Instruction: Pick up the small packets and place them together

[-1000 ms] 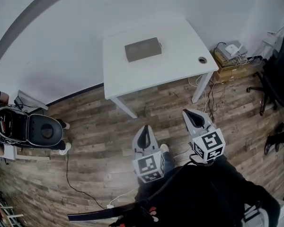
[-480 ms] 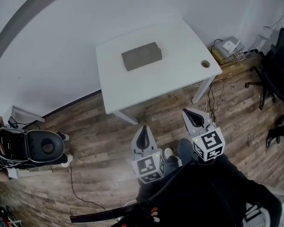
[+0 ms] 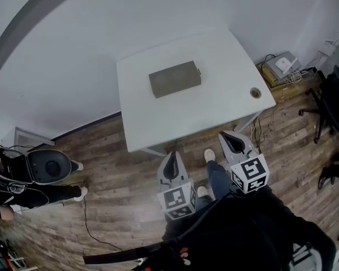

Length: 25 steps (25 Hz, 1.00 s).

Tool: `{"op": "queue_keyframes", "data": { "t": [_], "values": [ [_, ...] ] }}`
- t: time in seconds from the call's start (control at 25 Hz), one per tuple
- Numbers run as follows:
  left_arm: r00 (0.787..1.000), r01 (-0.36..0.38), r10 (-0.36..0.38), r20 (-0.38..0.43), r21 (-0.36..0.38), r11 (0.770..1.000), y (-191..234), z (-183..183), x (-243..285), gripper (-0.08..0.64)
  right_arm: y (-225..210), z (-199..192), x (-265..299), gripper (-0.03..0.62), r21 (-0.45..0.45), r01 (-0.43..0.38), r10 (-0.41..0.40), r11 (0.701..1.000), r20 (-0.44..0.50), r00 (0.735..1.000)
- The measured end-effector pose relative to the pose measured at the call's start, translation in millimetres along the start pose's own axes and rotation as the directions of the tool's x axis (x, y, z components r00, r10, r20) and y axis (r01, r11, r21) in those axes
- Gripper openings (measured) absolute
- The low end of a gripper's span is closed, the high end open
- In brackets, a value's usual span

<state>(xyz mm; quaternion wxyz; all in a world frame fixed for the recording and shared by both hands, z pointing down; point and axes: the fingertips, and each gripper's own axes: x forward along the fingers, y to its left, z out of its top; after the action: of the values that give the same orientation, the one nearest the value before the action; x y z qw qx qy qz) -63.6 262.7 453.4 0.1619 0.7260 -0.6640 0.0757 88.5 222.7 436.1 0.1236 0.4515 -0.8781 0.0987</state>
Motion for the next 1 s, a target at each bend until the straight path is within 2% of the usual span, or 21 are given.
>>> {"op": "queue_keyframes", "data": {
  "t": [0.16,0.4,0.72,0.84,1.0],
  "values": [
    [1.0,-0.007,0.007,-0.013,-0.002,1.0,2.0,12.4,57.7,0.0,-37.2,13.5,44.9,0.0,-0.014,-0.025,0.025,1.0,0.007,1.0],
    [0.999,-0.038,0.038,0.001,-0.006,0.999,2.1,51.7,132.0,0.0,-96.0,41.5,105.6,0.0,-0.023,-0.05,0.05,0.998,-0.01,0.999],
    [0.998,-0.068,0.069,0.014,-0.024,0.997,3.5,78.0,198.5,0.0,-125.8,61.1,170.6,0.0,-0.052,-0.134,0.133,0.99,-0.024,0.991],
    [0.997,-0.073,0.073,-0.005,-0.027,0.997,4.3,76.4,219.7,0.0,-139.8,62.0,188.7,0.0,-0.071,-0.14,0.138,0.988,-0.036,0.99],
    [0.997,-0.075,0.074,-0.032,-0.015,0.997,4.5,69.6,236.6,0.0,-150.6,54.4,200.6,0.0,-0.051,-0.145,0.142,0.988,-0.055,0.988]
  ]
}}
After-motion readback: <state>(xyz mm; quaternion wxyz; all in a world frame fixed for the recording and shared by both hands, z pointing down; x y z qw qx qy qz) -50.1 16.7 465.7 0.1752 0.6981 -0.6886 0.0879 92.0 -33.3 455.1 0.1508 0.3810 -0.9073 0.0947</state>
